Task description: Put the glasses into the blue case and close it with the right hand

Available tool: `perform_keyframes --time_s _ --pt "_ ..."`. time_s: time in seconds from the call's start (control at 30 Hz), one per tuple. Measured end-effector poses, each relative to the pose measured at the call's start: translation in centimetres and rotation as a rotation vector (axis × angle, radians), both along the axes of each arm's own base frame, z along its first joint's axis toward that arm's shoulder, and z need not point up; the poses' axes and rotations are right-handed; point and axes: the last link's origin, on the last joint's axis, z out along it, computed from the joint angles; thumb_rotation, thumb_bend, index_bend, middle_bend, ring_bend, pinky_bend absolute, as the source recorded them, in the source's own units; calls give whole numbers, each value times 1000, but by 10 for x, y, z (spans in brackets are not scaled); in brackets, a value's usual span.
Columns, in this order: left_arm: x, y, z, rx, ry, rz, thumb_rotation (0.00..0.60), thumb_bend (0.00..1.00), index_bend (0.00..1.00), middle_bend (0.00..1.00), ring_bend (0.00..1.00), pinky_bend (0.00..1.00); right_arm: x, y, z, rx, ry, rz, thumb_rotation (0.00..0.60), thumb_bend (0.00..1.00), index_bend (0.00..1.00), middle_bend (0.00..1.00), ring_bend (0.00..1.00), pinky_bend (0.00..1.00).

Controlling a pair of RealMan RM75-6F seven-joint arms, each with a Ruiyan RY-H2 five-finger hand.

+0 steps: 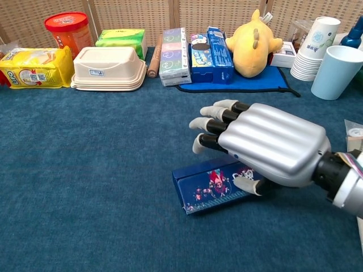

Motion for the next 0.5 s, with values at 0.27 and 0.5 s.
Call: perform_keyframes --time_s 0.27,0.5 --pt "-4 -2 -1 2 -1 11 600 350 164 194 138 206 2 -11 -5 -1 35 -12 600 300 233 100 26 111" --pt "-5 -3 -2 2 -2 14 600 350 164 194 138 205 6 -18 -6 -6 68 -10 600 301 231 100 25 112"
